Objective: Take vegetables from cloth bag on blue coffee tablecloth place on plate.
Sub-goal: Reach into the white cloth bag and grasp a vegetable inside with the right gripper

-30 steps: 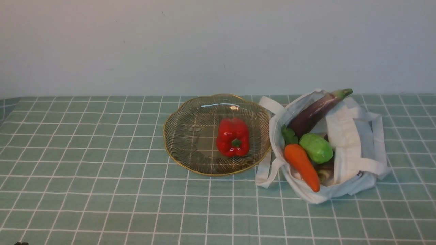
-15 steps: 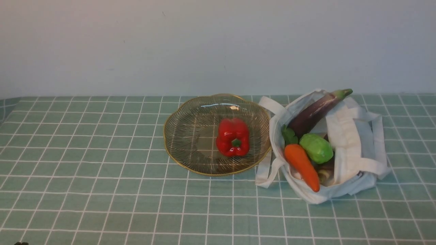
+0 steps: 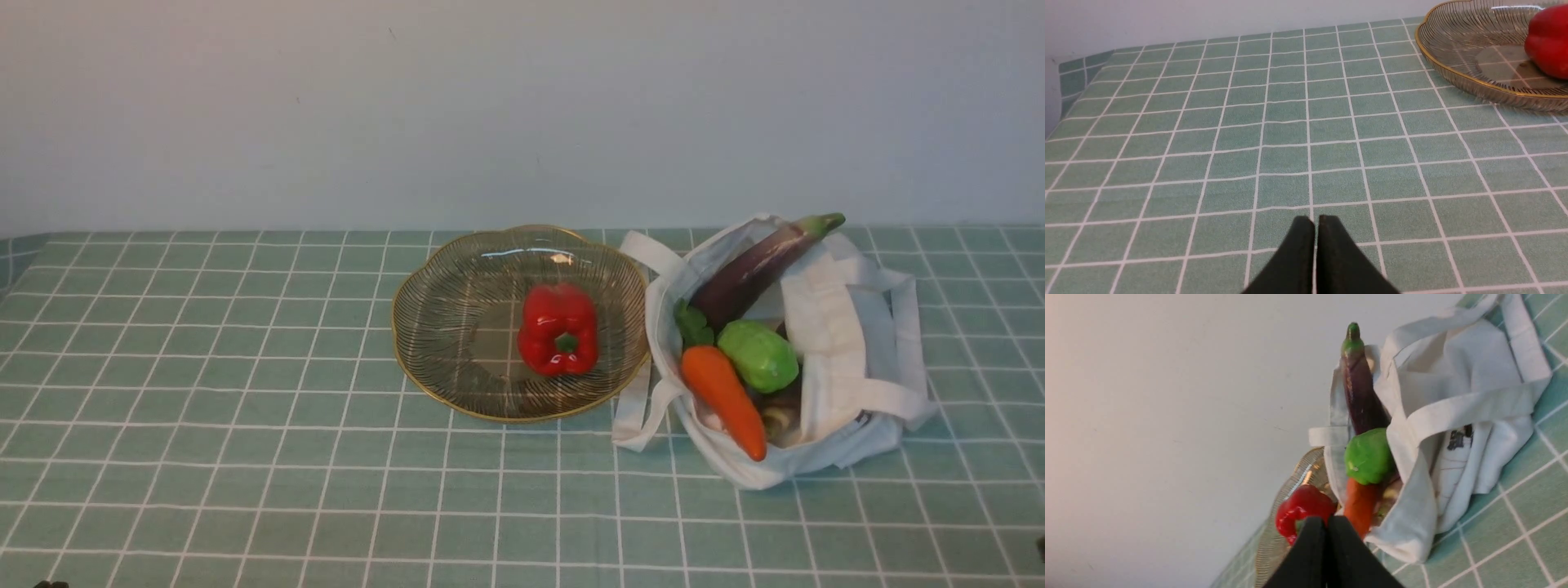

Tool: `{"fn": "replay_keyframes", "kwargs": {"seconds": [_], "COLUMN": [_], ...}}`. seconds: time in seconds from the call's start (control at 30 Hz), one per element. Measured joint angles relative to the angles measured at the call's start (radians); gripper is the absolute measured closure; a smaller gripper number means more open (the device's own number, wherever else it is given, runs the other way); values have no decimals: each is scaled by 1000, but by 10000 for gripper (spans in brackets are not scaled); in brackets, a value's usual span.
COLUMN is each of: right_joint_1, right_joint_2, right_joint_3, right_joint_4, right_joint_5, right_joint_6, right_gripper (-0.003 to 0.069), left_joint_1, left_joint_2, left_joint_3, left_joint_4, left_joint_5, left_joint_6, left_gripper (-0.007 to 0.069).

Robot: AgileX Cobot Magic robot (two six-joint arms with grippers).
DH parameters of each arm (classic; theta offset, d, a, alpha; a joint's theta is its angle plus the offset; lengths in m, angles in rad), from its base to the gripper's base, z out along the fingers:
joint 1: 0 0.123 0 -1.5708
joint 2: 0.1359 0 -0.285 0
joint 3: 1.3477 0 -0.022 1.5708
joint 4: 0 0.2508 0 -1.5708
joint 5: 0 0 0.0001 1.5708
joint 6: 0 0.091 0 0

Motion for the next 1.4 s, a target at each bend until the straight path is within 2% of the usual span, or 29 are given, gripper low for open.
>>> {"fn": "replay_keyframes", "kwargs": {"seconds": [0.13,0.4,0.53,0.6,0.7,0.97,1.13,1.2,1.37,1.4], "right_joint_1": [0,1,1,1,1,1,19,29,105,109], "right_joint_2": [0,22,180,331,536,980,1216,1244,1416,1430], "right_joint_3": [0,-129,-269,-355,-436,-649,-884,-909,-1053,-1066], "right_joint_4": [39,-11,-141,-254,-348,-373,-374,-375,-431,-435], "right_joint_5": [-18,-10,68,185,302,516,569,572,582,582], "right_joint_6": [-15,-235,-296,-300,-301,-306,-348,-349,-331,-324], "right_gripper": [674,674,674,674,672,662,592,575,433,426], "left_joint_1": [0,0,0,0,0,0,0,0,0,0], "left_joint_2": [0,0,0,0,0,0,0,0,0,0], "left_joint_3": [0,0,0,0,0,0,0,0,0,0], "left_joint_4": [0,0,0,0,0,0,0,0,0,0], "left_joint_5": [0,0,0,0,0,0,0,0,0,0], "left_joint_6": [0,0,0,0,0,0,0,0,0,0], "left_gripper": [629,629,629,629,629,629,629,629,629,629]}}
